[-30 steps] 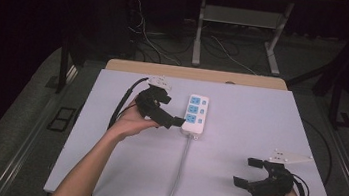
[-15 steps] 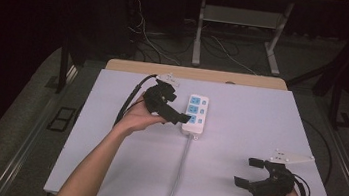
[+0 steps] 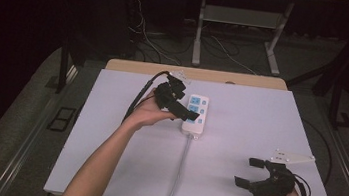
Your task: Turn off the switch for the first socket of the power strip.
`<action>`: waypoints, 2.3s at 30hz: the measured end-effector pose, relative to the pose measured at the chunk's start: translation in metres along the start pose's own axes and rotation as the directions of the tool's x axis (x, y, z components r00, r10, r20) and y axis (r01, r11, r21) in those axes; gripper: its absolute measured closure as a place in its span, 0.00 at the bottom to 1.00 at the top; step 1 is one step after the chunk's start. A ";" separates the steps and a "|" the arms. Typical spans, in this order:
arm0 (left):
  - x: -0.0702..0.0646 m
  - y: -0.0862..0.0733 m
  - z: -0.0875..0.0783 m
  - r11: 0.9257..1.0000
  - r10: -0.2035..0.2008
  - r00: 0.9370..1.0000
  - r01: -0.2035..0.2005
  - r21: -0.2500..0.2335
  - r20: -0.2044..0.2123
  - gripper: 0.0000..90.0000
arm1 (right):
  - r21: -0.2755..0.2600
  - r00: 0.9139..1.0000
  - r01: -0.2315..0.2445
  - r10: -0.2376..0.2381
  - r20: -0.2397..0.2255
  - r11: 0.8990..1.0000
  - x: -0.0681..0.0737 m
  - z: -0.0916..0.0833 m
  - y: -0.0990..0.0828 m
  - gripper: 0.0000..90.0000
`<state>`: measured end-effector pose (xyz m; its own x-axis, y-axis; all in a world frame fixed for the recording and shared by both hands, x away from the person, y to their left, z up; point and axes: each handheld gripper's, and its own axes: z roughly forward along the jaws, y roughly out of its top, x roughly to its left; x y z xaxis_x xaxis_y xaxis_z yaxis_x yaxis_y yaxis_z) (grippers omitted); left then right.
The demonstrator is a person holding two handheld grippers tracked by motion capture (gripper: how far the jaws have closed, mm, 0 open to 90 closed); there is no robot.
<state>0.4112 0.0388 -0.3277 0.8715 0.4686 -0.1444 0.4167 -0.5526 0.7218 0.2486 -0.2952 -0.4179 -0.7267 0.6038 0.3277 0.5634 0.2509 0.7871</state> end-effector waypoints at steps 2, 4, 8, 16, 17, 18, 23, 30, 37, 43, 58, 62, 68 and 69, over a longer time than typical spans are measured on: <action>0.000 0.003 0.003 1.000 0.005 1.000 -0.005 0.008 0.001 0.00 | 0.001 1.000 0.000 0.000 0.000 1.000 0.000 0.000 0.000 0.01; -0.001 0.005 0.006 1.000 0.006 1.000 -0.006 0.012 0.003 0.01 | 0.001 1.000 0.001 -0.001 -0.001 1.000 0.000 0.000 0.000 0.01; -0.001 0.009 0.014 1.000 0.009 1.000 -0.010 0.030 0.005 0.02 | 0.004 1.000 0.002 -0.002 -0.001 1.000 0.000 0.000 0.000 0.01; 0.000 0.014 0.024 0.998 0.002 1.000 -0.003 0.055 0.017 0.12 | 0.006 1.000 0.002 -0.002 -0.003 1.000 0.000 0.000 0.000 0.01; 0.001 0.014 0.025 0.998 0.006 1.000 -0.007 0.057 0.016 0.14 | 0.006 1.000 0.002 -0.002 -0.003 1.000 0.000 0.000 0.000 0.01; 0.002 0.014 0.026 0.998 0.007 1.000 -0.008 0.061 0.015 0.16 | 0.006 1.000 0.003 -0.003 -0.003 1.000 0.000 0.000 0.000 0.01; 0.004 0.014 0.030 0.999 -0.015 1.000 0.015 0.041 0.010 0.30 | 0.007 1.000 0.003 -0.003 -0.004 1.000 0.000 0.000 0.000 0.01; 0.009 0.012 0.037 1.000 -0.025 1.000 0.025 0.016 0.012 0.59 | 0.008 1.000 0.004 -0.004 -0.005 1.000 0.000 0.000 0.000 0.01; 0.013 0.011 0.046 0.999 -0.041 0.999 0.041 0.017 0.024 0.79 | 0.011 1.000 0.011 -0.011 -0.001 1.000 -0.001 0.000 0.000 0.01; 0.016 0.009 0.051 0.997 -0.074 0.996 0.074 0.009 0.047 0.91 | 0.016 1.000 0.015 -0.015 0.006 1.000 0.000 0.000 0.000 0.01; 0.018 0.005 0.070 0.995 -0.086 0.996 0.085 0.048 0.035 0.99 | 0.017 1.000 0.017 -0.017 0.006 1.000 -0.001 -0.001 0.000 0.01; 0.019 0.004 0.074 0.995 -0.085 0.996 0.083 0.059 0.029 0.99 | 0.016 1.000 0.017 -0.017 0.005 1.000 -0.001 -0.001 0.000 0.01; 0.021 0.001 0.080 0.993 -0.087 0.996 0.085 0.077 0.023 0.99 | 0.016 1.000 0.019 -0.019 0.004 1.000 -0.001 -0.001 0.000 0.01; 0.022 0.001 0.081 0.993 -0.088 0.996 0.086 0.080 0.022 0.99 | 0.015 1.000 0.018 -0.018 0.004 1.000 -0.001 -0.001 0.000 0.01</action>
<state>0.4514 -0.0074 -0.3855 0.8371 0.5001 -0.2220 0.5093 -0.5639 0.6501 0.2490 -0.2968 -0.4180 -0.7353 0.6022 0.3111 0.5559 0.2731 0.7852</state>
